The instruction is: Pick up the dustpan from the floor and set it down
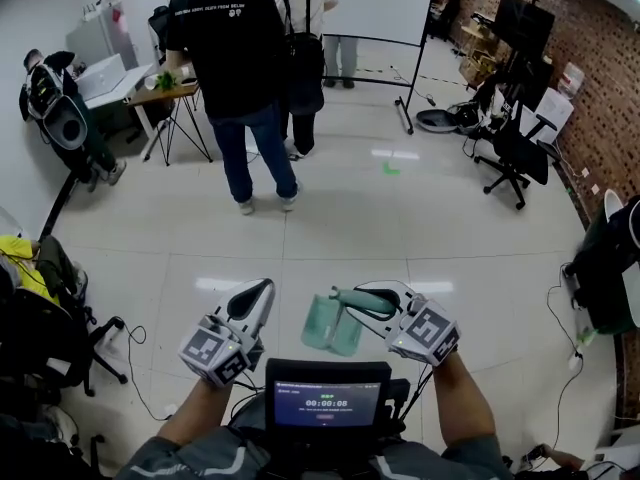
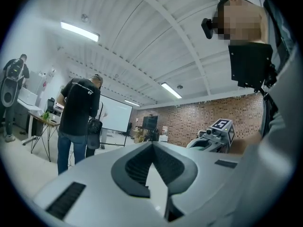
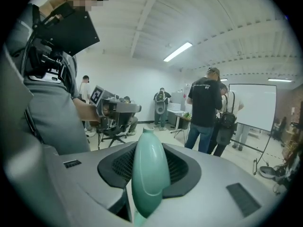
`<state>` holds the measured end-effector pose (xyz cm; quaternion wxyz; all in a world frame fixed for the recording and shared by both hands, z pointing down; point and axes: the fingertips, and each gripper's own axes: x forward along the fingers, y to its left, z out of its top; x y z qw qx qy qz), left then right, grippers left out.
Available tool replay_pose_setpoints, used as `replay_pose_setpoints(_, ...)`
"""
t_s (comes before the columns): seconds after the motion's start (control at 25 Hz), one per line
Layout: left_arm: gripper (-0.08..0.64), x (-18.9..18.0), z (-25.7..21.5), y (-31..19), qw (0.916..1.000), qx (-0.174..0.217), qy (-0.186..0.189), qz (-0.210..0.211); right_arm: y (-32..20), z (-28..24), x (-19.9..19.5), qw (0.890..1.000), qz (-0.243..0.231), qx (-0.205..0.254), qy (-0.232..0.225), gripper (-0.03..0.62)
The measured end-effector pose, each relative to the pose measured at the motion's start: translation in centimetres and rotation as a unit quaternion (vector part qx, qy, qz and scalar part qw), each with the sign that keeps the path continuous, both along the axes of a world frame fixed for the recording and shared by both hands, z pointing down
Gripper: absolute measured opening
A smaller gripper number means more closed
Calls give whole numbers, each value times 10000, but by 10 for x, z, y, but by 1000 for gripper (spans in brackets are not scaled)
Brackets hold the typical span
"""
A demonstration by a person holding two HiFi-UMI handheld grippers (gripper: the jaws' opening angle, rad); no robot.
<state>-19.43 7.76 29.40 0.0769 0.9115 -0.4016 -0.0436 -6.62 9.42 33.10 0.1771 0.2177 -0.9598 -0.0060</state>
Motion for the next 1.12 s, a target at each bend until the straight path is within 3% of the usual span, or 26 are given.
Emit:
replay_pose_setpoints(0.56,32,0,-21,24,9994,253,-147,191,10,-32,-3,9996,107,262,-66,153)
replay_pose_setpoints(1.12,31,-1,-2,34,9990,150,-218,362,14,-25,-7,9993,237,225,-170,149)
